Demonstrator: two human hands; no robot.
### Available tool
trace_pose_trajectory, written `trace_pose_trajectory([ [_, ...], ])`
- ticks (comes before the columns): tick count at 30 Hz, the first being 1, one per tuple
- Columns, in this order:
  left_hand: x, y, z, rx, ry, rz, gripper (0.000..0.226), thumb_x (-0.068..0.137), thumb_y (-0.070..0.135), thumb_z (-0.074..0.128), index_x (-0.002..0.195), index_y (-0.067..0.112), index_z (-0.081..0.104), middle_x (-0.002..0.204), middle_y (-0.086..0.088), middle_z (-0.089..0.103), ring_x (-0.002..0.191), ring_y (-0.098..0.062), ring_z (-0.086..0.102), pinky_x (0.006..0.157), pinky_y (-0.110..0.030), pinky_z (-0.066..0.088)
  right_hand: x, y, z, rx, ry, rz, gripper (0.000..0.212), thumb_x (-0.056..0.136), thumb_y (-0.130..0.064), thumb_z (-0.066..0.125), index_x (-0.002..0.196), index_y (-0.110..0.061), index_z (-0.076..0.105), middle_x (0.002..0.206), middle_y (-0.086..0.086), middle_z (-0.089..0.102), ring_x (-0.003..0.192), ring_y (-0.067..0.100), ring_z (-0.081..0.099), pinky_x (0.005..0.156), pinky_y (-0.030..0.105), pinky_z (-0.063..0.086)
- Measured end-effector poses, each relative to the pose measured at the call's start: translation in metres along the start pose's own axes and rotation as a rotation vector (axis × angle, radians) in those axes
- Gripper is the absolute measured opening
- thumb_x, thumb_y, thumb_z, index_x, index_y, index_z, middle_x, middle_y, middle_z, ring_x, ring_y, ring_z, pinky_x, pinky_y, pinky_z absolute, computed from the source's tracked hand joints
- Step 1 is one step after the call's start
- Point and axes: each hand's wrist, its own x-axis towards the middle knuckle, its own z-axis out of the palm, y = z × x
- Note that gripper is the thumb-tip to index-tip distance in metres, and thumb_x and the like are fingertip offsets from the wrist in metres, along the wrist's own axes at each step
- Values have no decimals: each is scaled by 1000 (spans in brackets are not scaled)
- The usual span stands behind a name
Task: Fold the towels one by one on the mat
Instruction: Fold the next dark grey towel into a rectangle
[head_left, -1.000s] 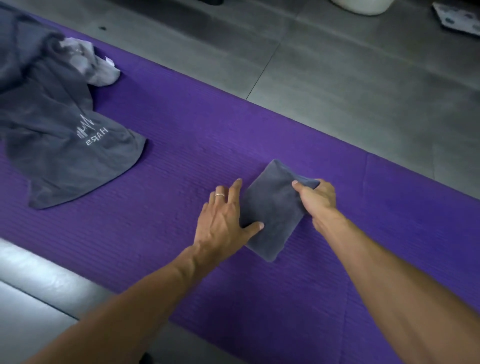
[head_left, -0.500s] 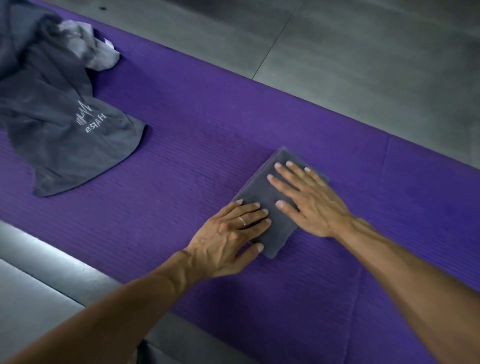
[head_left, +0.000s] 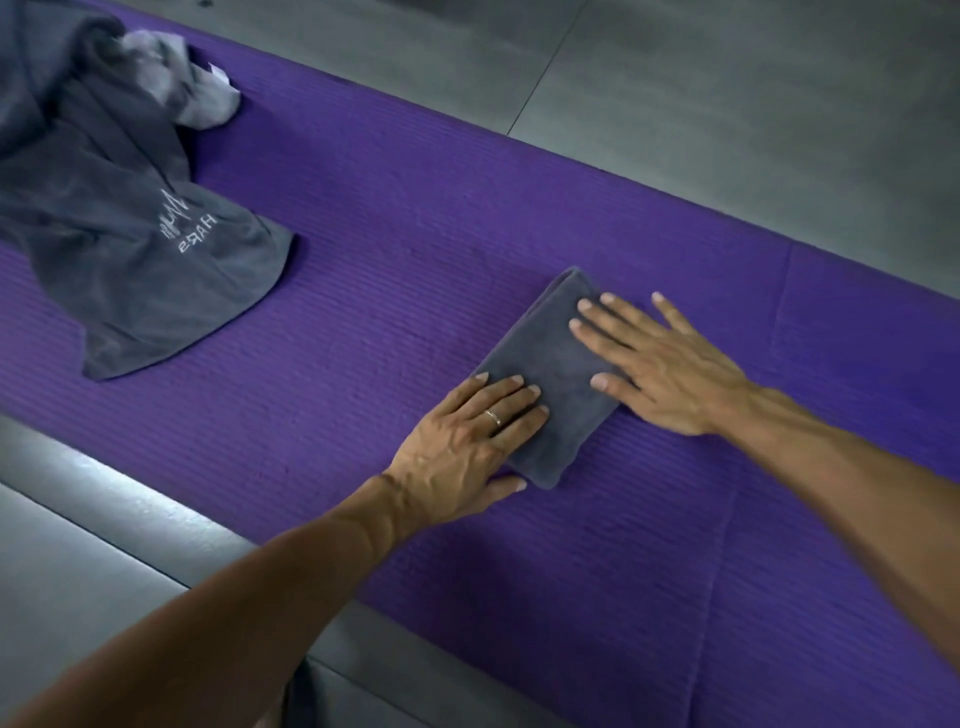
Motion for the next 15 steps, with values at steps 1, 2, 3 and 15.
trace_pose_trajectory([
  [1,2,-1,0,22,10,6,77,73,55,72,135,15,52,141,-7,52,134,-24,45,113,-44,30,-1,8,-4,-16,-28,35,64,94,-60,-3,151,-31,-7,159,-13,-9,149,14,-8,118,47,-7],
  [2,4,-1,-1,32,25,7,77,72,56,74,133,14,54,138,-7,55,131,-24,48,112,-43,31,-3,11,-8,-33,-26,70,62,95,-57,-1,151,-30,-6,160,-13,-7,149,15,-7,117,47,-9],
  [3,9,-1,-2,34,37,-4,75,69,56,77,129,15,57,134,-6,58,128,-24,52,110,-42,34,-6,10,-11,-49,17,96,62,96,-52,5,152,-27,0,161,-10,-2,149,16,-6,117,47,-8],
  [15,54,-15,-74,-1152,7,-632,50,60,40,79,103,20,66,94,1,72,86,-10,68,72,-27,55,-8,-42,-41,330,416,122,57,70,-33,80,116,-10,57,112,6,64,106,29,59,95,43,41],
])
